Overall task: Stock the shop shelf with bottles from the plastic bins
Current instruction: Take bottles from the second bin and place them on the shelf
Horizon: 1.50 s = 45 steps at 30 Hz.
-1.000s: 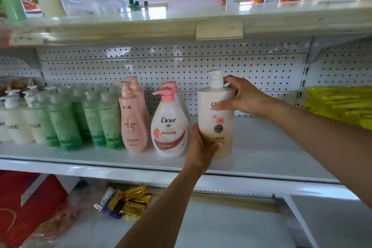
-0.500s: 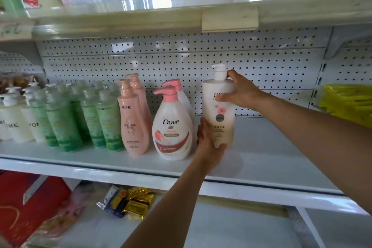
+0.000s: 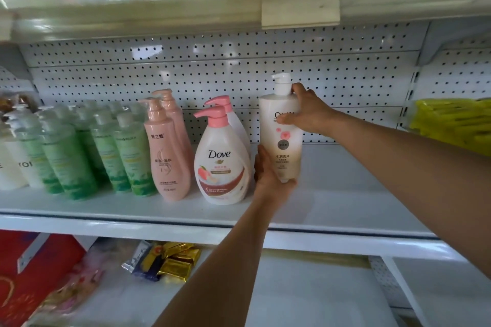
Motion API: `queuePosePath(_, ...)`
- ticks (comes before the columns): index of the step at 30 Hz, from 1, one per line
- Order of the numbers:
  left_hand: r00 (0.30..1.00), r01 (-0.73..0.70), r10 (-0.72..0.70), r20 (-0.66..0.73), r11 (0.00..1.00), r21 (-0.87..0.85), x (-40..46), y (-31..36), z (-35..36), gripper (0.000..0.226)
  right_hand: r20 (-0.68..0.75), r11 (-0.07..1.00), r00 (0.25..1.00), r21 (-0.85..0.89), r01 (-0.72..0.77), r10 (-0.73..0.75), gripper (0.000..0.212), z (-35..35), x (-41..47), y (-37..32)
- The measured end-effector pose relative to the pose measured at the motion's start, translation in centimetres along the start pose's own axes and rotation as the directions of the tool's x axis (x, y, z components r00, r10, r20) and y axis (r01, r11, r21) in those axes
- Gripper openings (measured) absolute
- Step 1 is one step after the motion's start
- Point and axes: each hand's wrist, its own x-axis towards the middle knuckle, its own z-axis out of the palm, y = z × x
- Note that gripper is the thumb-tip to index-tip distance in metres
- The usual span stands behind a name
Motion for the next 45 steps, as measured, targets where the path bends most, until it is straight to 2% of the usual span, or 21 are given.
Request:
queuePosePath(2, 0.999, 0.031, -0.031, 0.005, 0.999, 0.008, -0.3, 0.9, -0.3, 0.110, -0.002, 0.999, 0.999, -0.024, -0.032, 0.032, 0.068, 0.2, -0.7, -0.5)
queuePosePath(4, 0.996, 0.079, -0.080, -0.050, 0.996, -0.033, -0.7, 1.5, -0.4, 0.108, -0.029, 0.997, 0.998, -0.048, -0.063, 0.062, 0.071, 0.2, -1.5, -0.8)
queuePosePath(6, 0.995, 0.028, -0.030, -0.092, 0.999, -0.023, -1.3, 1.5, -0.3, 0.099, -0.084, 0.993, 0.993, -0.074, -0.093, 0.087, 0.069, 0.2, -2.8, -0.7)
queuePosePath(11, 0.996, -0.086, 0.086, -0.033, 0.996, 0.017, -4.9, 1.3, -1.7, 0.064, -0.204, 0.969, 0.975, -0.214, -0.128, 0.083, 0.052, 0.4, -8.1, 0.6)
queuePosePath(16, 0.959, -0.278, 0.279, -0.052, 0.960, 0.033, -9.3, 1.4, -3.2, 0.031, -0.134, 0.902, 0.991, -0.426, -0.075, 0.019, 0.042, 1.1, -14.5, 2.2)
queuePosePath(19, 0.934, -0.357, 0.358, 0.011, 0.926, 0.121, -11.8, 0.7, -3.9, 0.028, -0.111, 0.869, 0.994, -0.488, -0.076, 0.025, 0.042, 1.6, -18.3, 2.3)
queuePosePath(23, 0.926, -0.377, 0.364, 0.101, 0.899, 0.222, -15.2, -0.9, -4.0, 0.027, -0.100, 0.859, 0.994, -0.503, -0.094, 0.050, 0.035, 2.9, -23.3, 2.7)
queuePosePath(30, 0.930, -0.243, 0.151, 0.334, 0.937, 0.252, -21.3, -7.1, -0.6, 0.017, -0.010, 0.882, 0.990, -0.453, -0.130, 0.140, 0.028, 8.1, -31.7, 5.3)
queuePosePath(33, 0.898, -0.152, 0.032, 0.440, 0.959, 0.240, -23.7, -11.0, 2.0, 0.016, 0.091, 0.893, 0.974, -0.424, -0.149, 0.206, 0.028, 10.8, -34.7, 7.6)
queuePosePath(37, 0.843, -0.026, -0.074, 0.532, 0.984, 0.177, -26.9, -16.0, 6.1, 0.016, 0.266, 0.897, 0.908, -0.391, -0.206, 0.324, 0.028, 14.8, -38.2, 11.6)
queuePosePath(40, 0.818, 0.058, -0.152, 0.555, 0.981, 0.183, -29.5, -20.1, 9.1, 0.014, 0.340, 0.898, 0.859, -0.355, -0.260, 0.383, 0.023, 18.5, -40.9, 15.5)
queuePosePath(42, 0.776, 0.136, -0.228, 0.588, 0.971, 0.196, -31.2, -22.4, 10.8, 0.012, 0.384, 0.897, 0.825, -0.323, -0.301, 0.415, 0.021, 21.2, -43.0, 18.3)
queuePosePath(45, 0.721, 0.220, -0.314, 0.617, 0.949, 0.226, -33.0, -25.7, 13.4, 0.021, 0.414, 0.852, 0.746, -0.299, -0.429, 0.521, 0.025, 25.1, -46.3, 22.7)
